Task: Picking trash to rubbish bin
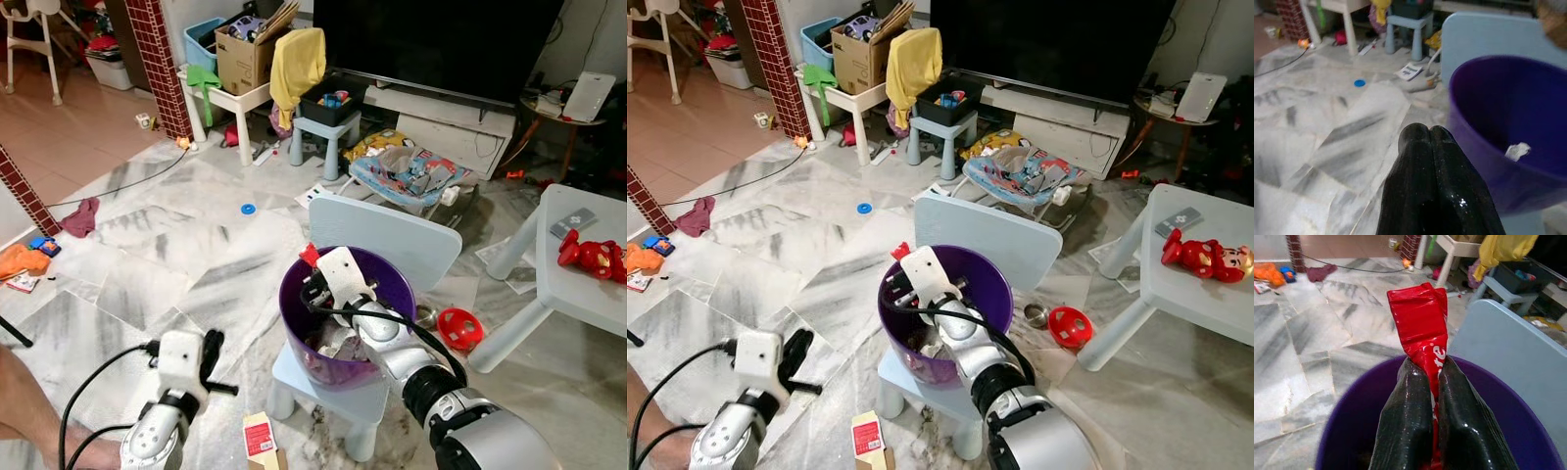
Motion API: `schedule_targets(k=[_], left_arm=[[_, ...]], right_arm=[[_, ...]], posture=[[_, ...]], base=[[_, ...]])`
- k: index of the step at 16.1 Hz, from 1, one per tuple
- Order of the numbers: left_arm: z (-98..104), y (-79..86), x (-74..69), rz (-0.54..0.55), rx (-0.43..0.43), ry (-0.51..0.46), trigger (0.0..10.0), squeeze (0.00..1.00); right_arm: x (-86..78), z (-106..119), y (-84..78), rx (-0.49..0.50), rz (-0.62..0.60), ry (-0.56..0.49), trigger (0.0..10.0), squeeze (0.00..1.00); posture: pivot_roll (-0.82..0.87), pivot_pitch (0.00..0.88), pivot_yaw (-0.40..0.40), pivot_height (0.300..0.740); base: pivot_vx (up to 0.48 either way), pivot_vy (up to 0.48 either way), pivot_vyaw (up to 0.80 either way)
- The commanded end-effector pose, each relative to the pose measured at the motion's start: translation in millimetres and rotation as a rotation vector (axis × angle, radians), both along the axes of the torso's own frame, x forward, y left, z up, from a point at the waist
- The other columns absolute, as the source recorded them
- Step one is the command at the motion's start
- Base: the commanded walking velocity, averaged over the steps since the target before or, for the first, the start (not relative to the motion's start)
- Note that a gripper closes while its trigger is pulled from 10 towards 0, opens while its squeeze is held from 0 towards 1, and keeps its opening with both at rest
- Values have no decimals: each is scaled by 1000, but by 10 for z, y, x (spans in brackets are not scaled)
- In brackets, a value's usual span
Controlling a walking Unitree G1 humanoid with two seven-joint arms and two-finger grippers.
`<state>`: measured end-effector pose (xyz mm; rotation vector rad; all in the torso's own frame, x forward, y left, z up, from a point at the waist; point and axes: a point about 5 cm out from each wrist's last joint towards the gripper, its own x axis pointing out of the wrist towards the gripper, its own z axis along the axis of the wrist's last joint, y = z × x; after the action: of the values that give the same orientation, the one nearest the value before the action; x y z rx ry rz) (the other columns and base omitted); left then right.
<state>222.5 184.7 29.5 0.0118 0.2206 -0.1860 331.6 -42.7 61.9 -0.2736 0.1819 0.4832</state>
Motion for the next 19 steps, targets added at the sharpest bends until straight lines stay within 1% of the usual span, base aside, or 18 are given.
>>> schedule_targets(k=[1,2,3,4,7,17,19], left_arm=[[108,-105,70,-47,-39,-35,0,0],[149,-157,85,-74,-58,-48,0,0],[175,-193,92,-93,-59,-56,0,0],[200,-225,105,-106,-68,-63,0,0],[206,-229,124,-111,-70,-59,0,0],[201,-206,138,-112,-67,-40,0,0],[209,-205,146,-114,-63,-41,0,0]], right_arm=[[11,-7,-29,-24,-7,-8,10000,0],[1,-24,-31,-29,-7,-4,10000,0],[-6,-33,-28,-16,-6,4,10000,788],[-11,-33,-19,-7,-4,4,10000,1000],[-12,-21,11,-11,3,-7,10000,1000],[16,6,-17,-5,-12,-20,10000,1000],[46,63,-9,8,-13,-42,10000,1000]], posture=[[190,60,-60,740],[190,61,-60,740],[191,60,-60,740],[190,59,-60,740],[187,57,-57,740],[189,50,-52,740],[179,50,-49,740]], base=[[0,0,0],[0,0,0],[0,0,0],[0,0,0],[0,0,0],[0,0,0],[0,0,0]])
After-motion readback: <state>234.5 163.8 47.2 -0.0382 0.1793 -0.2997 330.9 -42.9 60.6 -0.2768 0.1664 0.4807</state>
